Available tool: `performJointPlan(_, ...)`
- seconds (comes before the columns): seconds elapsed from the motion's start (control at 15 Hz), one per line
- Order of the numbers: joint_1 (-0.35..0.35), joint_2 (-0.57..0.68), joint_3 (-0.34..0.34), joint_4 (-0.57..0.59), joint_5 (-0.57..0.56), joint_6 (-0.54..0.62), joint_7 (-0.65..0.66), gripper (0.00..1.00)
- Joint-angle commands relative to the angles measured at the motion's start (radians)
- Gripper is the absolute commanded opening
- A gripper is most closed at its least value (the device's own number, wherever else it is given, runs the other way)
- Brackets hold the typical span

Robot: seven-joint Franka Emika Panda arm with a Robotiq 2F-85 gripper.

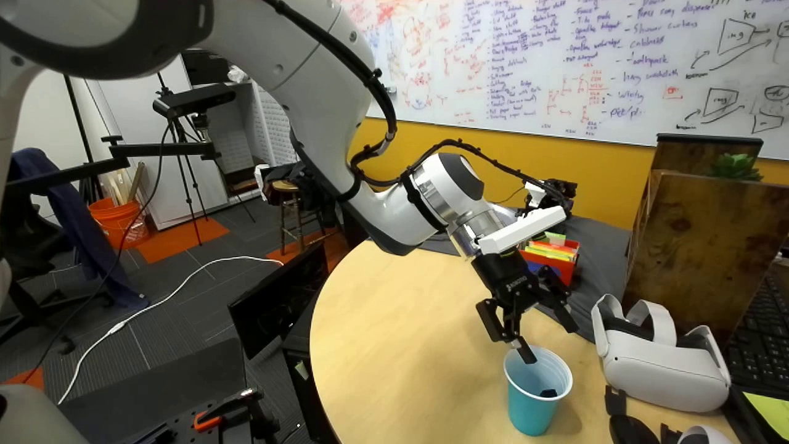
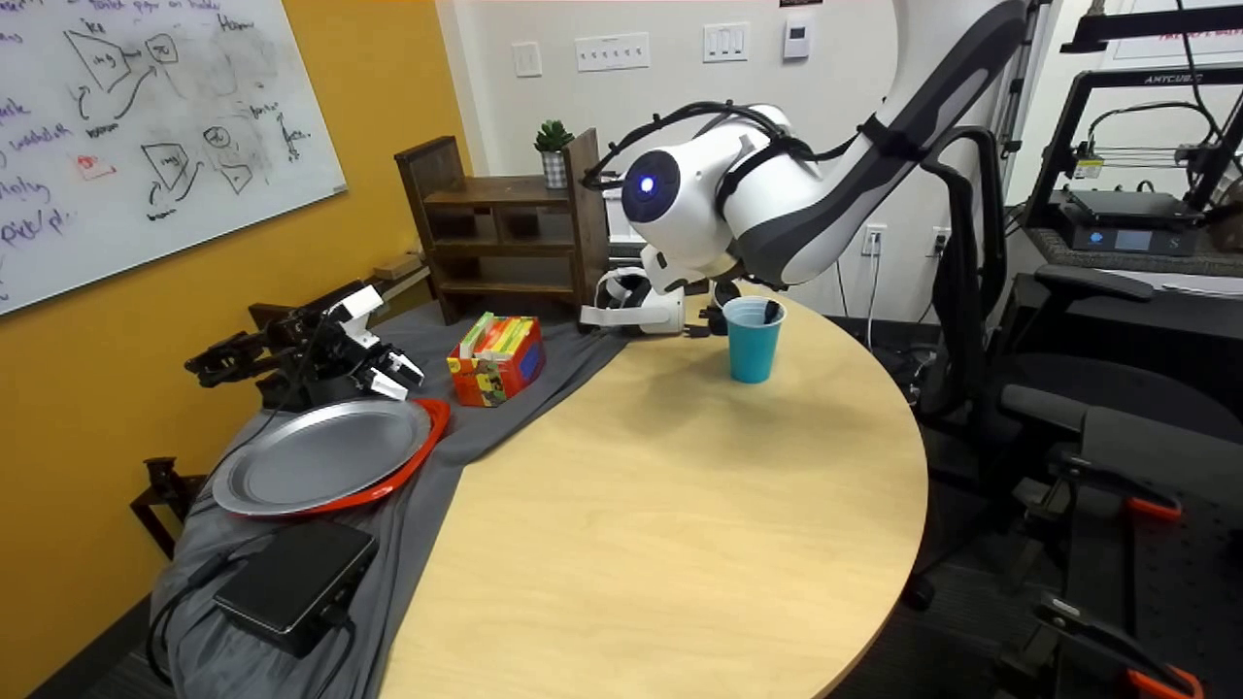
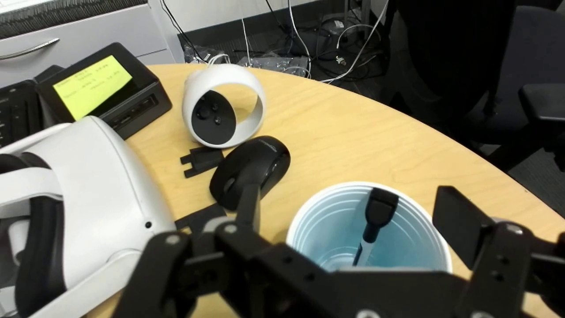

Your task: Put the sharpie in the cup

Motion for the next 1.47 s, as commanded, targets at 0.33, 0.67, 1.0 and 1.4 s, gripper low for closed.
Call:
performJointPlan(0.33,0.003,-0.104,0.027,-0.028,0.002,0.035,0.049,1.00)
performJointPlan(0.67,0.003,-0.153,0.036,-0.036,0.019,0.079,0.056,1.00)
performJointPlan(1.0,0.005,-0.186,0.038,-0.048,0.033,0.140,0.062,1.00)
performJointPlan(1.4,0.013,-0.161,0.032,-0.017,0.029,0.146,0.049,1.00)
